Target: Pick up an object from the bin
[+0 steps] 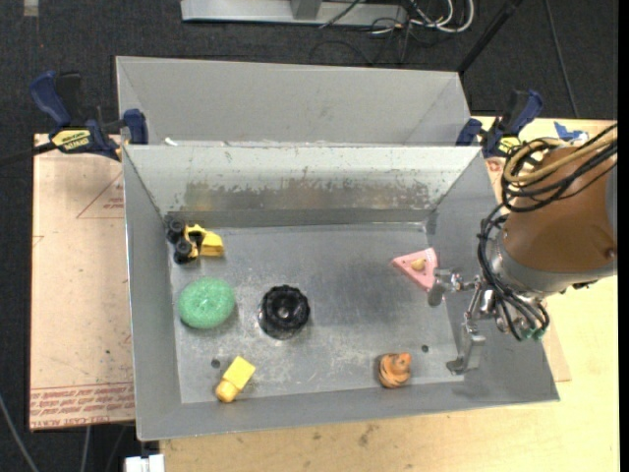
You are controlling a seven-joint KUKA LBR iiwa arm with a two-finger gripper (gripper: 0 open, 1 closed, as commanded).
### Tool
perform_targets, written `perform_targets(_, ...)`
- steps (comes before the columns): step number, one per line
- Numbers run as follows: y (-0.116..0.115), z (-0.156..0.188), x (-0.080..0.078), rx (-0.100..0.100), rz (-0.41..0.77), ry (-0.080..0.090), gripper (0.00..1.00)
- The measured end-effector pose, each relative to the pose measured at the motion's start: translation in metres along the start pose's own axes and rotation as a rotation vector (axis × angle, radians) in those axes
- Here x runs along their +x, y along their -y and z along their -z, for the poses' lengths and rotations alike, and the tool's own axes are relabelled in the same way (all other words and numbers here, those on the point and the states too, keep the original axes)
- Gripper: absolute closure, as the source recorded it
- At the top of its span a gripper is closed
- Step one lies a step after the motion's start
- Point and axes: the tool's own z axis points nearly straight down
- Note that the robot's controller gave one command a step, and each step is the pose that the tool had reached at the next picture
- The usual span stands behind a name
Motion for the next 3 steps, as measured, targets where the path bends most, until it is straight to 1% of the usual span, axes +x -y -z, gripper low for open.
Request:
perform_targets(1, 0.0, 0.004, -0.002, 0.001, 0.003, 0.008, 0.0)
perform_targets(2, -0.019, -0.047, -0.031, 0.002, -0.053, 0.016, 0.0)
perform_targets(3, -0.021, -0.076, -0.015, -0.001, -0.142, 0.006, 0.0)
